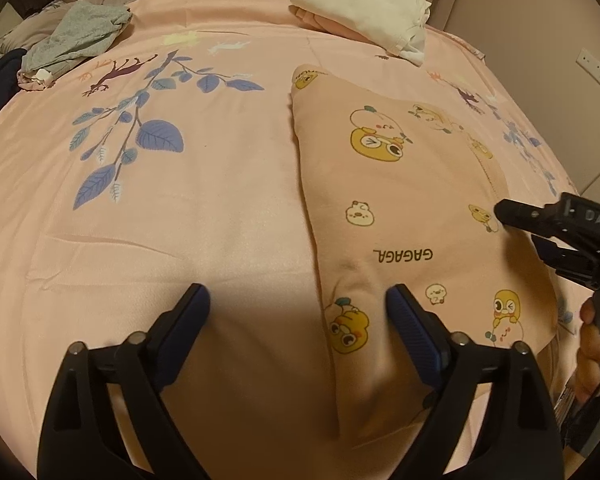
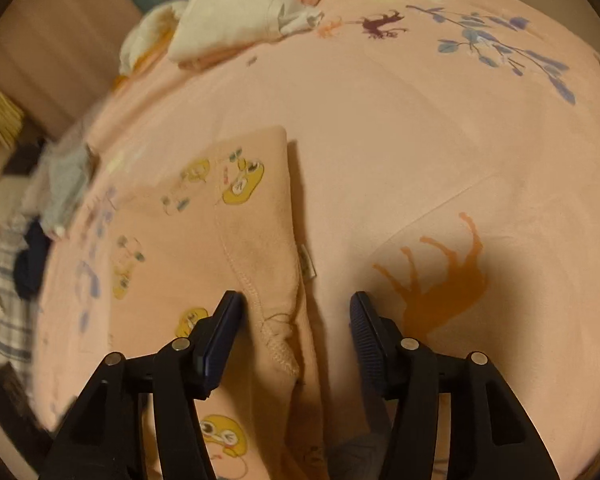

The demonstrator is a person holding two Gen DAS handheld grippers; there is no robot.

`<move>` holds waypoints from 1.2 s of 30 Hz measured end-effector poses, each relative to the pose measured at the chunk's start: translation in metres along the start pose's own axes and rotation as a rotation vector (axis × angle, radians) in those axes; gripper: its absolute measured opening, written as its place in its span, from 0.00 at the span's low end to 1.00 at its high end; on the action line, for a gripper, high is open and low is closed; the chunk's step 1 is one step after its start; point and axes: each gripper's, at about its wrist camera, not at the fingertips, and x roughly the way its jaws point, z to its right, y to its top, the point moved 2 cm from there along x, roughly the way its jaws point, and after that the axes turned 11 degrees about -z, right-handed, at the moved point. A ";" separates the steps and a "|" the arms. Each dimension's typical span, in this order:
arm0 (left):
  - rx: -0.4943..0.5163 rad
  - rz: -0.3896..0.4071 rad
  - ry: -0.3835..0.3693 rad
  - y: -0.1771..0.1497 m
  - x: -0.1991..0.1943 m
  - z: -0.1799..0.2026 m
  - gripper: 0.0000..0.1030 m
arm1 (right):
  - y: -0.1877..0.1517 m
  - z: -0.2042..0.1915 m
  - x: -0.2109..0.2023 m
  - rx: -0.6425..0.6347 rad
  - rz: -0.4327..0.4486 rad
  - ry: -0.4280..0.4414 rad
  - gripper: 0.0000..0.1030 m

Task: Fold small clothes

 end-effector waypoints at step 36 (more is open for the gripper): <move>-0.232 -0.157 -0.553 0.074 0.034 -0.009 0.31 | 0.003 0.013 0.029 -0.005 -0.092 0.475 0.28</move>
